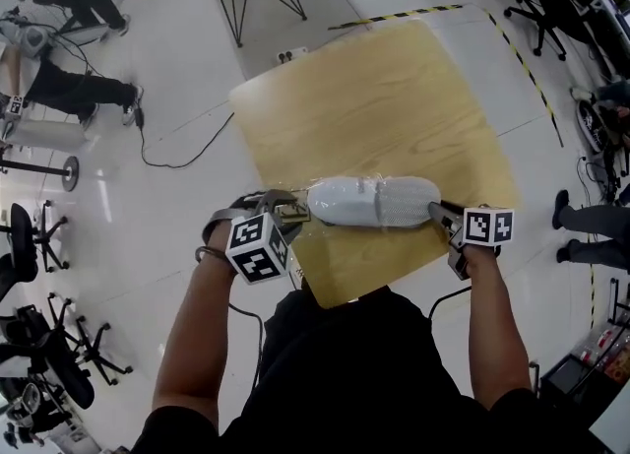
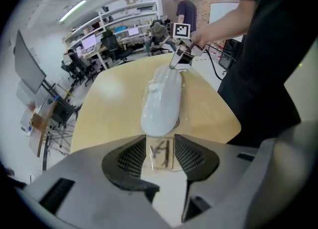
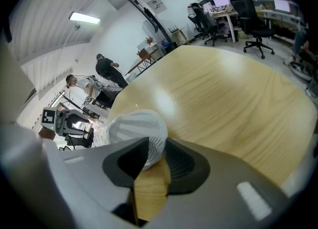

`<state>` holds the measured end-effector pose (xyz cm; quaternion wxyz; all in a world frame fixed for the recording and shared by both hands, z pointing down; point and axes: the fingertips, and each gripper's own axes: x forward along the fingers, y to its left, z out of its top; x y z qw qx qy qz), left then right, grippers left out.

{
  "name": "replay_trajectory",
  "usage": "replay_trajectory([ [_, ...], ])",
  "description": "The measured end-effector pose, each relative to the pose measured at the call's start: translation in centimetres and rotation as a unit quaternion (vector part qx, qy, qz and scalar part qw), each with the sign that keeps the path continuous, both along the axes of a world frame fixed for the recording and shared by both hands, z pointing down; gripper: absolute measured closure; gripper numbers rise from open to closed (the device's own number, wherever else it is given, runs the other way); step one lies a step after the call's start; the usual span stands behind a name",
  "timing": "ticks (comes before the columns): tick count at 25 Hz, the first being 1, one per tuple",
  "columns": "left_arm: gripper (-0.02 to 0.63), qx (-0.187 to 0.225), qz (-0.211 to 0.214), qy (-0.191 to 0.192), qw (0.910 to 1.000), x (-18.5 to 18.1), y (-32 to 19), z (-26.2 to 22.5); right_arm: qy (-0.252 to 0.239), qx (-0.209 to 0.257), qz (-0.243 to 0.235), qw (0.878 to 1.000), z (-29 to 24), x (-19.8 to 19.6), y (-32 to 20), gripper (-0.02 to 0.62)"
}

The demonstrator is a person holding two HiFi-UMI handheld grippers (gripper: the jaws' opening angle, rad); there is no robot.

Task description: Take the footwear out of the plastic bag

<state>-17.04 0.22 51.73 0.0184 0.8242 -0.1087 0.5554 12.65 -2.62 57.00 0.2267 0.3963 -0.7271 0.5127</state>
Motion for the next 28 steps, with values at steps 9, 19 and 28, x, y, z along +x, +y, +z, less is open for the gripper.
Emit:
replay_trajectory([
  [9, 0.427, -0.040, 0.062, -0.041, 0.9964, 5.3, -0.1, 4.7, -0.001, -0.004, -0.001, 1.000, -0.4, -0.2, 0.1, 0.486],
  [19, 0.500, -0.027, 0.036, -0.062, 0.9970, 5.0, -0.9, 5.3, -0.012, 0.006, -0.011, 1.000, -0.4, -0.1, 0.2, 0.486],
  [28, 0.523, -0.033, 0.039, -0.084, 0.9951, 3.7, 0.0, 5.6, -0.010, -0.001, -0.014, 1.000, -0.2, 1.2, 0.7, 0.486],
])
